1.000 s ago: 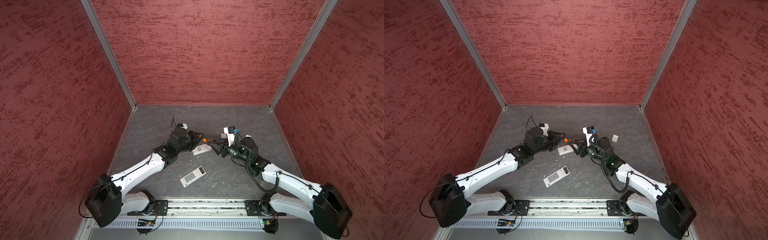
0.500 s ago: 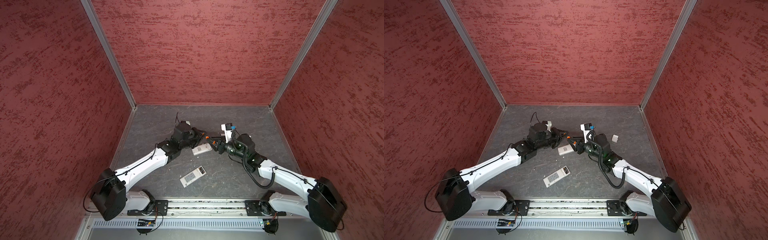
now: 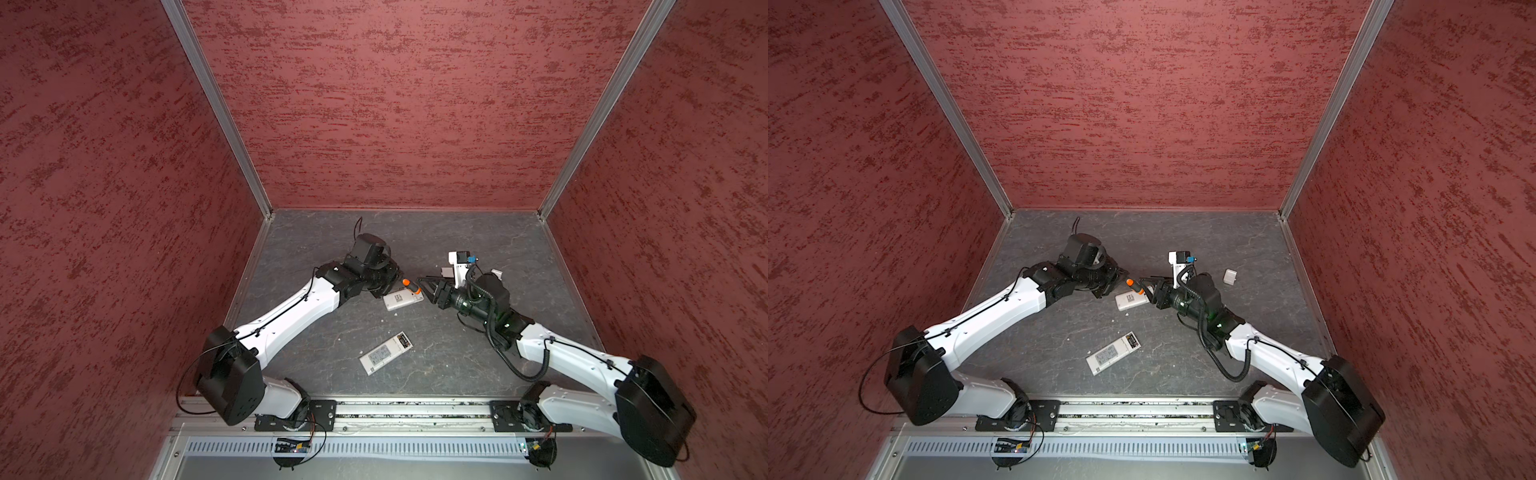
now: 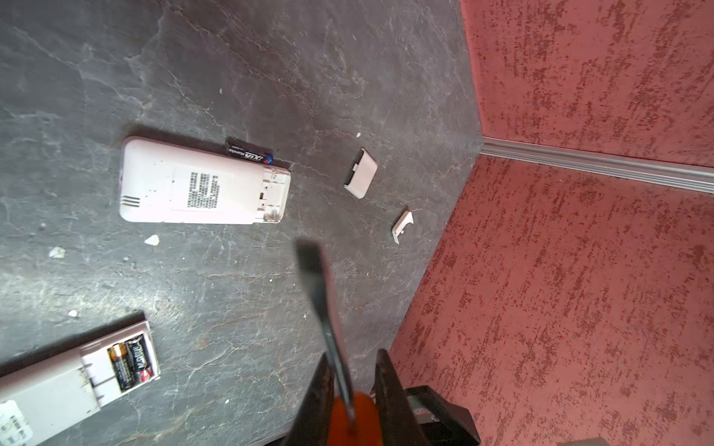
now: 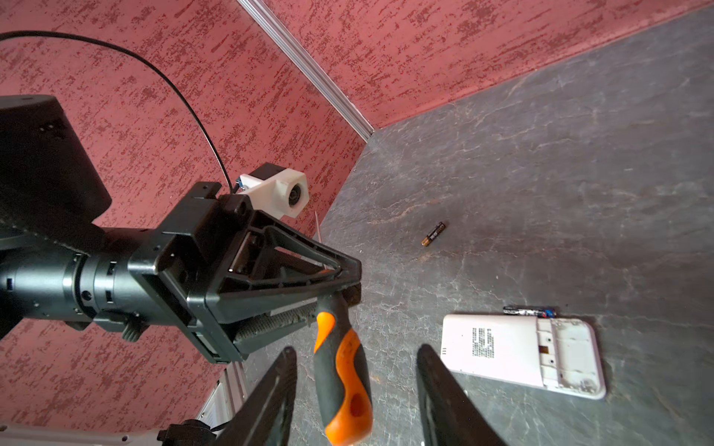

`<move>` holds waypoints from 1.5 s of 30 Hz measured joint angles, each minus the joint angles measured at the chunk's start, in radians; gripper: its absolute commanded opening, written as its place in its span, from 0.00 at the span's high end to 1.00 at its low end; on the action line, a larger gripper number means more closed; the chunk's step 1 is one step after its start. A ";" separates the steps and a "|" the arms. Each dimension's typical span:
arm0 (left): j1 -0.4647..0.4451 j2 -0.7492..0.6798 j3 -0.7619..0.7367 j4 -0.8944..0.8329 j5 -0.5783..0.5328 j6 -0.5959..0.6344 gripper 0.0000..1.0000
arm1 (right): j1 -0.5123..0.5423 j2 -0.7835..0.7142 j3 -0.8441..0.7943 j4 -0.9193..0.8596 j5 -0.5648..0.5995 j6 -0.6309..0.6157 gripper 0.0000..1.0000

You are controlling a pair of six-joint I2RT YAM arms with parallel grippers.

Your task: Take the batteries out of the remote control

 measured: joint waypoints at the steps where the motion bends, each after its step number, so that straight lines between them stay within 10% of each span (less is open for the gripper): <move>1: 0.002 0.004 0.012 -0.014 0.002 0.002 1.00 | 0.000 0.007 0.000 0.008 -0.002 0.015 0.47; 45: -0.003 0.085 0.051 -0.029 0.012 0.044 1.00 | 0.039 0.256 0.079 0.146 -0.092 0.138 0.61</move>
